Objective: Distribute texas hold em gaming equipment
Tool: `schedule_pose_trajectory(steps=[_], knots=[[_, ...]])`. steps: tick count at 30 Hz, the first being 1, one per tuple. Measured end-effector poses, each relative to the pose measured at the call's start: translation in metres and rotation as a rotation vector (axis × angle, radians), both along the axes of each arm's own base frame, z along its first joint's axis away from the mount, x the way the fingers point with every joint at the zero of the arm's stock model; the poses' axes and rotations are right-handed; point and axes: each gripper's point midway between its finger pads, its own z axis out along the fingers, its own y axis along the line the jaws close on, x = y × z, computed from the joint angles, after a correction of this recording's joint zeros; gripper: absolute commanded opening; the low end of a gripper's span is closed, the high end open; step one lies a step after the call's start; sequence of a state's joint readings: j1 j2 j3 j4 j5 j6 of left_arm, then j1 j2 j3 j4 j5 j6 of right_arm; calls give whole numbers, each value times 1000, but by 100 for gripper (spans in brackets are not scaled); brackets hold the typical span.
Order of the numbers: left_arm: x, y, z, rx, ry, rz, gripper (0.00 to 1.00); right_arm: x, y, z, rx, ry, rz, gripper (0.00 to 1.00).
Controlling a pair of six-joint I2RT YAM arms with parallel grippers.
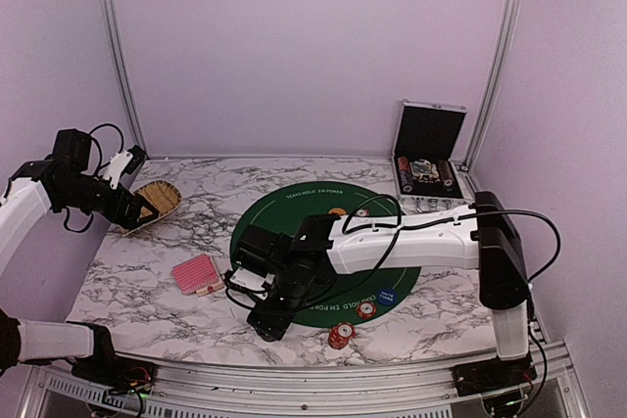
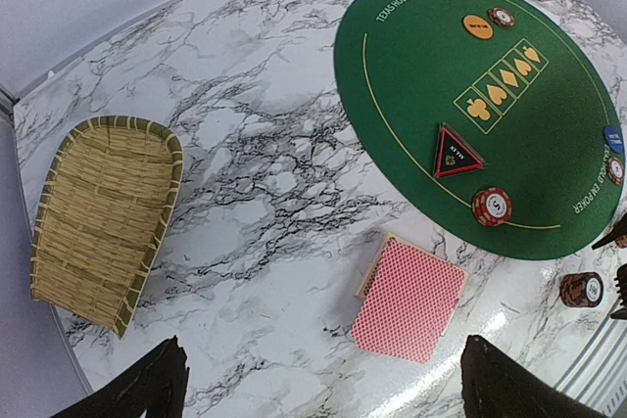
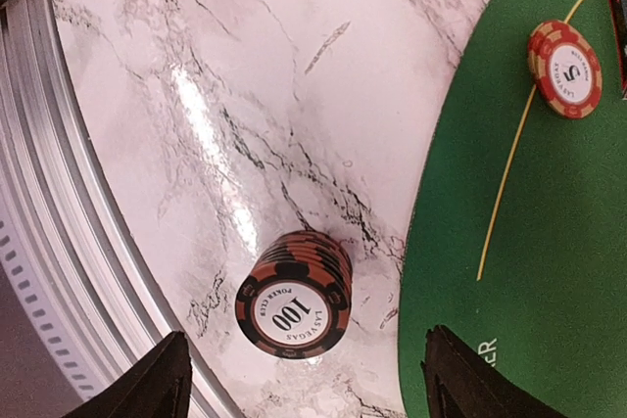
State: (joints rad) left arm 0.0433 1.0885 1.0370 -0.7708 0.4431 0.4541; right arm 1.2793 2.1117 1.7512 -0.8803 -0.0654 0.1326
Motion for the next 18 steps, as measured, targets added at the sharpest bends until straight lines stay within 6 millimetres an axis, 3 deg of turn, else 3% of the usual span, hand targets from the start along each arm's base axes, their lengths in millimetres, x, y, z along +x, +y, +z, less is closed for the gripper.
schedule_pose_trajectory(steps=[9, 18], knots=[[0, 0, 0, 0, 0, 0, 99, 0, 5, -15, -23, 8, 12, 71], [0, 0, 0, 1, 0, -1, 99, 2, 11, -16, -15, 6, 16, 63]])
